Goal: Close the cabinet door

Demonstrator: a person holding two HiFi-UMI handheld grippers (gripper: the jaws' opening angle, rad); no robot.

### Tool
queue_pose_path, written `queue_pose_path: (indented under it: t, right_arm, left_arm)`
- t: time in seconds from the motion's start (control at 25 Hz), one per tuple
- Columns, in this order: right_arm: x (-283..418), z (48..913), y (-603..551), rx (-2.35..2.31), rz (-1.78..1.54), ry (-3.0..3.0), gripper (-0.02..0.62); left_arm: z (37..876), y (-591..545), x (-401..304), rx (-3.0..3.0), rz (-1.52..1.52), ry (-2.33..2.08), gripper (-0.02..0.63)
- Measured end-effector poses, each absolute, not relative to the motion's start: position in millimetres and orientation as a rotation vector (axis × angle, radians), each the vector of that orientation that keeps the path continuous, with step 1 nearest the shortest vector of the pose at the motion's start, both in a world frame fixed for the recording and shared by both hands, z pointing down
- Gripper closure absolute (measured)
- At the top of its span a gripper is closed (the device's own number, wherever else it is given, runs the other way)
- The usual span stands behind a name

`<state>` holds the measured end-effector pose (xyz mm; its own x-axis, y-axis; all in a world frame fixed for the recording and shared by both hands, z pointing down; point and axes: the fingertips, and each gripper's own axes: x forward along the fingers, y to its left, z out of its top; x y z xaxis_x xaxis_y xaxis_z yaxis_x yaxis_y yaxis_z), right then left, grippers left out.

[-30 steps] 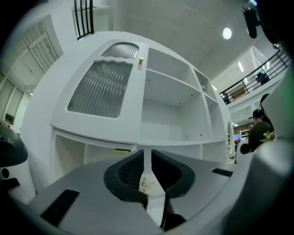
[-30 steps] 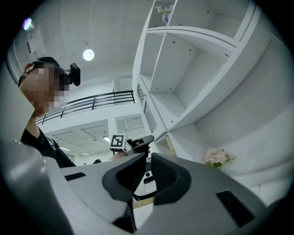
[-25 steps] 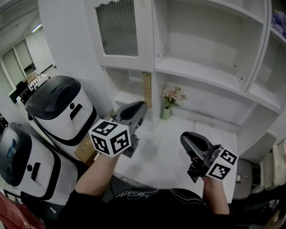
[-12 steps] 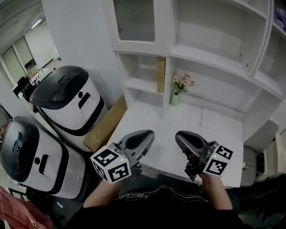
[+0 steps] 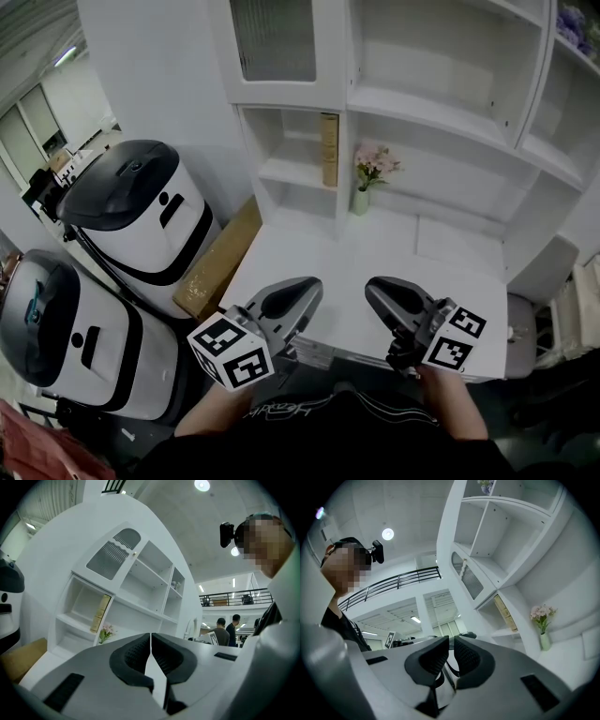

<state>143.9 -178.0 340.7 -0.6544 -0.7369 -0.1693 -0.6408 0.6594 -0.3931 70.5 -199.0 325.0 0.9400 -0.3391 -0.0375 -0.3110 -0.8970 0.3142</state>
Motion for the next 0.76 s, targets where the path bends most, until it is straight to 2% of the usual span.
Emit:
queue_pose_path:
  t: [0.76]
  right_arm:
    - [155, 341, -191, -1.123, -0.44, 2.571, 0.534]
  left_arm:
    - [322, -213, 89, 2.85, -0.113, -0.499, 0.577]
